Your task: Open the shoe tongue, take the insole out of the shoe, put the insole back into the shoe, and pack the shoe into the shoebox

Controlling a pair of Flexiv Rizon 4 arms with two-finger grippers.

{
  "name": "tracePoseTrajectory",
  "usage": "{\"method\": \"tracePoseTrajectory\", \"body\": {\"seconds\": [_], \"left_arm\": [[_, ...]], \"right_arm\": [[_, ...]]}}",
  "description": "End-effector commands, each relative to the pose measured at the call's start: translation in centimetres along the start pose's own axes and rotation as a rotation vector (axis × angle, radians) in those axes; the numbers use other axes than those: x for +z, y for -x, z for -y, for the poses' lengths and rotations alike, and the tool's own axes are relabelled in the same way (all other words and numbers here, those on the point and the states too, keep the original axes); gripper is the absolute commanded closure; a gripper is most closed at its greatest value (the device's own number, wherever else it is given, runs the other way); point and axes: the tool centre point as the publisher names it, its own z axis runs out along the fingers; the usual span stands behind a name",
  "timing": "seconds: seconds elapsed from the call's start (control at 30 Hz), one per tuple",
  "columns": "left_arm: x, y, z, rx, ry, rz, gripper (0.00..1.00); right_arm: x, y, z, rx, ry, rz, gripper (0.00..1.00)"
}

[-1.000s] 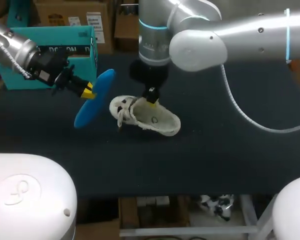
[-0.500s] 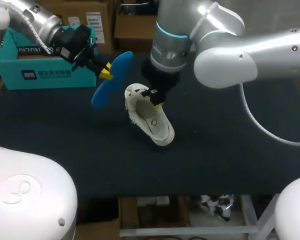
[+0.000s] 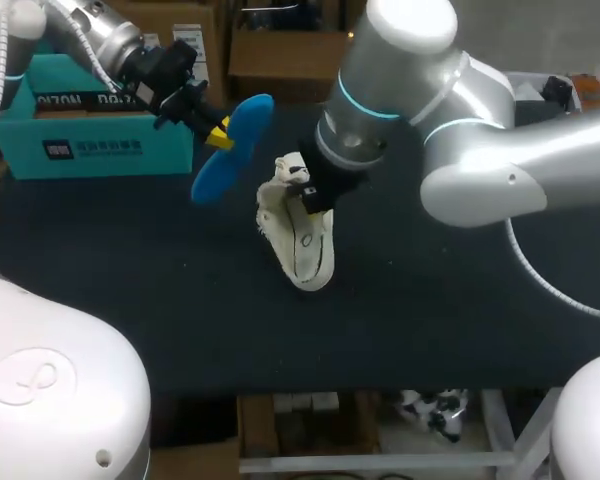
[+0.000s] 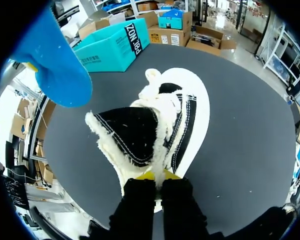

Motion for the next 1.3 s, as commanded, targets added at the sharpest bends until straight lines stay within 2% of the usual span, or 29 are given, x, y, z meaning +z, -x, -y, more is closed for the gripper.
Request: {"method": "tracePoseTrajectory", "body": {"seconds": [0.03,0.43,0.47,0.53,0.57,0.73,1.0,1.07,1.3], "left_arm": [[-0.1,0.6,-0.4,0.003,-0.006,-0.197,1.00],[1.3,0.0,-0.5,0.005,0.007,-0.211,1.00],[1.4,-0.1,-0.5,0.006,0.008,-0.212,1.00],[1.7,-0.3,-0.4,0.008,0.010,-0.215,1.00],[1.8,-0.4,-0.4,0.009,0.011,-0.217,1.00],[2.5,-1.2,-0.1,0.021,0.011,-0.230,1.00],[4.8,-2.4,1.4,0.071,-0.018,-0.288,1.00],[5.5,-2.5,2.3,0.033,-0.023,-0.271,1.00],[5.5,-2.5,2.3,0.033,-0.023,-0.271,1.00]], "right_arm": [[0.4,0.8,0.3,0.007,0.124,-0.018,1.00],[1.3,3.1,0.7,-0.002,0.103,-0.069,1.00],[1.3,3.3,0.7,-0.007,0.099,-0.071,0.94],[1.3,3.5,0.6,-0.013,0.093,-0.076,0.57],[1.3,3.7,0.5,-0.017,0.086,-0.081,0.00],[0.9,4.5,0.6,-0.039,0.064,-0.086,0.00],[-1.1,3.9,2.2,-0.034,0.046,-0.074,0.00],[-1.1,3.9,2.2,-0.034,0.046,-0.074,0.00],[-1.1,3.9,2.2,-0.034,0.046,-0.074,0.00]]}}
